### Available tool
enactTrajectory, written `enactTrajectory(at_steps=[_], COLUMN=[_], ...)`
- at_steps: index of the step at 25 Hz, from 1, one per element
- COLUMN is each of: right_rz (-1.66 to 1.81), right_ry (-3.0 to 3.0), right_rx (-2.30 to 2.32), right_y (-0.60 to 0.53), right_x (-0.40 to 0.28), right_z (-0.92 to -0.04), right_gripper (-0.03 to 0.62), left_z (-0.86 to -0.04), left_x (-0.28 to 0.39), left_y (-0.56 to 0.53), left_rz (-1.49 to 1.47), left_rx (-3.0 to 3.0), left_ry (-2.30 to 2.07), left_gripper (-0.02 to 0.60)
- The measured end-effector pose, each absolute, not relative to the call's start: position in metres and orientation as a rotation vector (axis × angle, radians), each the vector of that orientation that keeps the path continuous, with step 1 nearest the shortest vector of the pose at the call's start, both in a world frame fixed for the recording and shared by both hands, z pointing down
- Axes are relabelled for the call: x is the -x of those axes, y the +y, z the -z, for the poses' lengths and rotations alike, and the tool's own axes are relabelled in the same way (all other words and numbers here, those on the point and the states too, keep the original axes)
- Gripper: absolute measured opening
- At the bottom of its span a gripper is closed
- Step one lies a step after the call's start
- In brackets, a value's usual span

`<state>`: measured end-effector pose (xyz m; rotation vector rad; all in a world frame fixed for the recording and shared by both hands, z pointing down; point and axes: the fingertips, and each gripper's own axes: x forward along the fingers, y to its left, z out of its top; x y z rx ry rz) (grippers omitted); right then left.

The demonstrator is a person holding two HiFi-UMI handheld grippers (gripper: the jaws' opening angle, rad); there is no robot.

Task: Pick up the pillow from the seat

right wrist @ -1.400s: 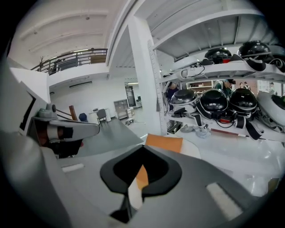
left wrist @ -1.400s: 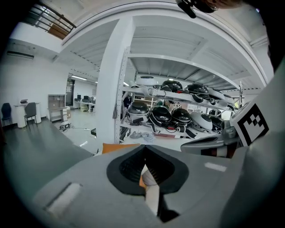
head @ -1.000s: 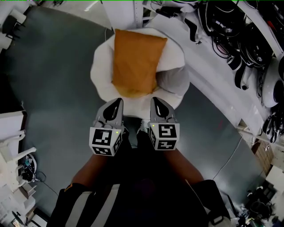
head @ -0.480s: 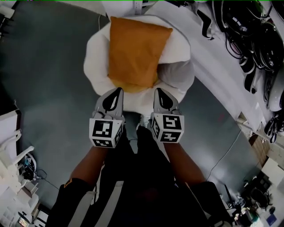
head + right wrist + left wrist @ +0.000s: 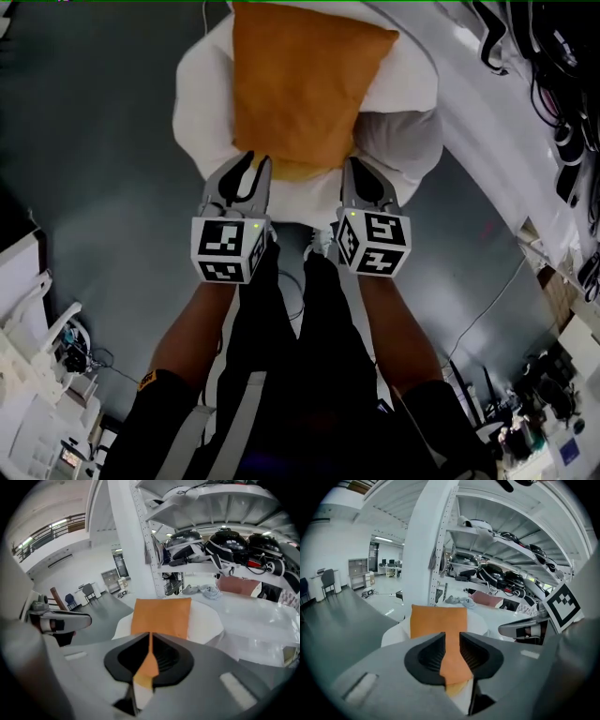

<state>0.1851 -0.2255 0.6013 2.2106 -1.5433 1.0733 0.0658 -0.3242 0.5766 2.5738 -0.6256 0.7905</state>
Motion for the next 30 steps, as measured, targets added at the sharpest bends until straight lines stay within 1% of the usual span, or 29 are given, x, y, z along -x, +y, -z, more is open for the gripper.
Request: enactTrajectory(at_steps=[1, 2, 8, 16, 20, 30], right_rz=[-1.097, -1.12, -1.156, -1.191, -1.199, -1.21], right_ry=[-1.548, -1.551, -1.496, -1.434, -1.401, -1.348], right_rx=[-2.203, -2.196, -2.192, -2.201, -2.2, -2.211], right_y=[-0.229, -0.232, -0.247, -0.236, -0.235, -0.24], right_x=[-0.187, -0.188, -0.204, -0.223, -0.23, -0.241], right_z=[-0.612, -0.623, -0.679, -0.74, -0.77, -0.837], right_gripper=[0.076, 0.12, 0.13, 0.14, 0.16, 0.184], left_z=[-0.588, -0.601, -0.669, -0.732, -0.768, -0.855], left_x=[-0.067, -0.068, -0.069, -0.082, -0.088, -0.079], left_y=[-0.33, -0.336, -0.365, -0.376, -0.383, -0.405], left_rz=[-0.809, -0.833, -0.949, -0.967, -0.943, -1.07], left_rx=[-2.564, -2.556, -2.514, -2.468, -2.437, -2.397], left_ry=[-0.627, -0.627, -0.626, -0.616, -0.597, -0.568], left_gripper=[0.101, 0.106, 0.158, 0.2, 0.246, 0.276])
